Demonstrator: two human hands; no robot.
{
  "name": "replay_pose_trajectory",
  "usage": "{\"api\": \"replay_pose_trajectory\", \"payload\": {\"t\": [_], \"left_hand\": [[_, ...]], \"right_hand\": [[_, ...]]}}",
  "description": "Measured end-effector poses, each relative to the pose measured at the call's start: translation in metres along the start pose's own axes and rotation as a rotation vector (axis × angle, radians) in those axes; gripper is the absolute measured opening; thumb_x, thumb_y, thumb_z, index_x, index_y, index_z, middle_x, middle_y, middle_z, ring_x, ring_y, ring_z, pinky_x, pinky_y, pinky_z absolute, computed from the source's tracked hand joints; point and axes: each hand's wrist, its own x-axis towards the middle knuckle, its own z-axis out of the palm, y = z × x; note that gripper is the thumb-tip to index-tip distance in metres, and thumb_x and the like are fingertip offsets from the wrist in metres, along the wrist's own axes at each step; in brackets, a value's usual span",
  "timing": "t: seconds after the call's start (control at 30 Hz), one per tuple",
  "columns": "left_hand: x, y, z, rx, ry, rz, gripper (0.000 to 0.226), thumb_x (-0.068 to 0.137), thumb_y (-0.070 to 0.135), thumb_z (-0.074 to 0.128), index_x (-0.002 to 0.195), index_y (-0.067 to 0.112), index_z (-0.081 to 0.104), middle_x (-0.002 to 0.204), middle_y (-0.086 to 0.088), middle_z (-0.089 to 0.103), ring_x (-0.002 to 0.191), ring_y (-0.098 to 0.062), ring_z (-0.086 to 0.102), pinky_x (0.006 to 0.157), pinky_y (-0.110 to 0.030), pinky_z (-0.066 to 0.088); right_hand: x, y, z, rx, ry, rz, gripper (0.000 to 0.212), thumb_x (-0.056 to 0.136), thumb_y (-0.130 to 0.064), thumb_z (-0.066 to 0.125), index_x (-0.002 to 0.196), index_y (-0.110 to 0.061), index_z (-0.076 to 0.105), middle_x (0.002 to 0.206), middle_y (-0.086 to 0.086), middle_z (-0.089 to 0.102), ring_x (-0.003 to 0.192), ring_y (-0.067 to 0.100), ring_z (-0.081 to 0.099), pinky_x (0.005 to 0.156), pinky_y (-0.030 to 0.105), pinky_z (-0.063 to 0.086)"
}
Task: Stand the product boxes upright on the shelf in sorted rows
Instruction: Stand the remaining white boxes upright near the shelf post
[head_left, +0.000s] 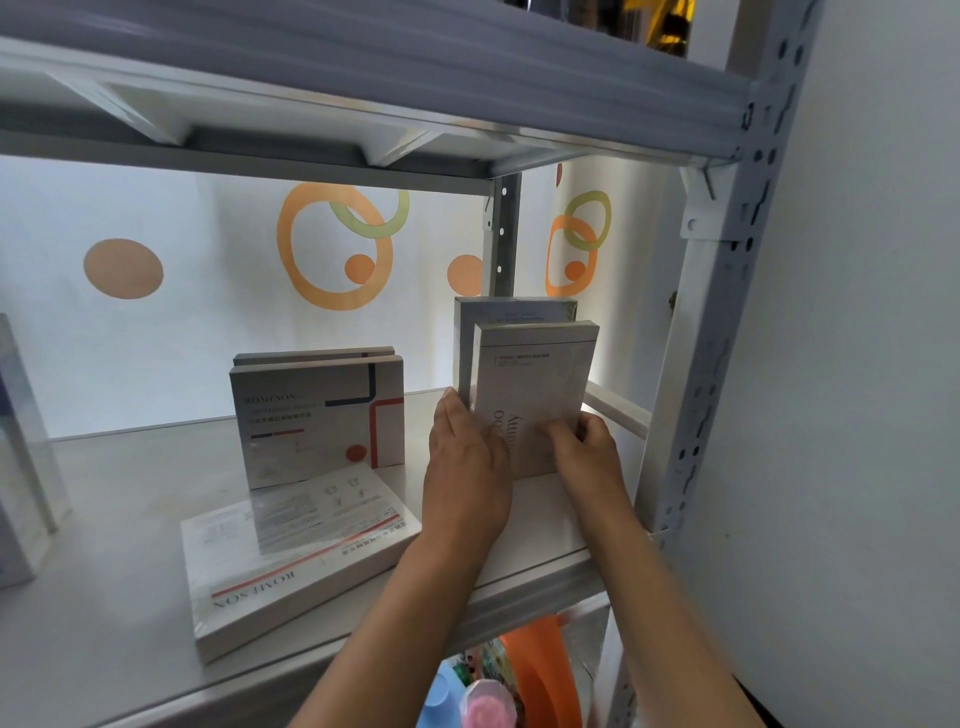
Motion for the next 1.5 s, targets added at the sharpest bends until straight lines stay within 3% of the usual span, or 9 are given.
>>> {"api": "replay_pose_trajectory", "payload": {"t": [0.4,0.5,0.63,0.9,1.0,1.13,1.37,1.5], "left_hand": [[0.002,-0.005,0.002,-0.005,-0.014,-0.010,0.057,0.102,0.025,0.040,0.151,0.010,0.015,0.153,-0.008,0.029,0.139,-0.023,0.033,0.112,-0.034,0.032],[0.004,-0.006,0.005,-0.039,-0.065,-0.075,0.058,0.103,0.030,0.035,0.153,0.012,0.011,0.153,-0.009,0.030,0.137,-0.026,0.037,0.111,-0.040,0.036],[0.007,-0.010,0.005,-0.024,-0.063,-0.097,0.051,0.103,0.033,0.032,0.148,0.013,0.021,0.134,-0.009,0.049,0.119,-0.026,0.051,0.098,-0.043,0.046],[0.009,-0.007,0.000,-0.009,-0.077,-0.132,0.054,0.104,0.028,0.030,0.153,0.013,0.014,0.138,-0.014,0.042,0.125,-0.028,0.042,0.103,-0.040,0.038],[0.011,-0.009,0.000,-0.019,-0.084,-0.158,0.054,0.103,0.028,0.031,0.153,0.015,0.015,0.137,-0.014,0.043,0.124,-0.029,0.043,0.105,-0.042,0.039],[0.017,-0.016,0.002,-0.070,-0.085,-0.184,0.045,0.100,0.031,0.035,0.144,0.023,0.029,0.127,-0.012,0.052,0.113,-0.029,0.054,0.095,-0.050,0.048],[0.019,-0.019,-0.002,-0.126,-0.100,-0.194,0.044,0.100,0.028,0.042,0.142,0.026,0.032,0.129,-0.005,0.054,0.116,-0.023,0.055,0.096,-0.047,0.049],[0.016,-0.019,-0.001,-0.121,-0.088,-0.182,0.046,0.099,0.027,0.045,0.143,0.025,0.032,0.131,-0.004,0.055,0.117,-0.023,0.055,0.097,-0.047,0.048]], "right_hand": [[0.003,0.003,0.001,-0.009,-0.015,-0.022,0.037,0.093,-0.035,0.062,0.124,-0.017,0.055,0.116,-0.004,0.064,0.107,0.016,0.060,0.085,0.027,0.047],[0.004,0.004,0.001,-0.002,-0.012,-0.027,0.035,0.093,-0.035,0.063,0.123,-0.018,0.057,0.113,-0.005,0.065,0.105,0.014,0.062,0.080,0.025,0.047],[0.006,0.005,0.001,-0.006,-0.012,-0.042,0.033,0.092,-0.035,0.064,0.120,-0.019,0.059,0.111,-0.004,0.067,0.100,0.013,0.063,0.074,0.021,0.047],[0.007,0.004,0.001,0.035,-0.039,-0.027,0.029,0.090,-0.034,0.067,0.113,-0.017,0.066,0.101,-0.006,0.070,0.089,0.010,0.066,0.064,0.019,0.045],[0.007,0.004,0.001,0.049,-0.074,-0.024,0.032,0.091,-0.033,0.066,0.118,-0.017,0.063,0.105,-0.006,0.069,0.092,0.008,0.065,0.067,0.020,0.047],[0.008,0.006,0.000,0.024,-0.109,-0.043,0.032,0.091,-0.032,0.067,0.119,-0.019,0.059,0.107,-0.005,0.068,0.092,0.006,0.065,0.068,0.016,0.048],[0.010,0.010,-0.003,0.011,-0.132,-0.082,0.022,0.089,-0.030,0.070,0.105,-0.027,0.055,0.098,-0.010,0.066,0.089,0.006,0.064,0.072,0.020,0.050],[0.009,0.010,-0.002,0.013,-0.131,-0.101,0.031,0.090,-0.028,0.070,0.116,-0.023,0.055,0.101,-0.010,0.066,0.090,0.003,0.064,0.069,0.016,0.048]]}}
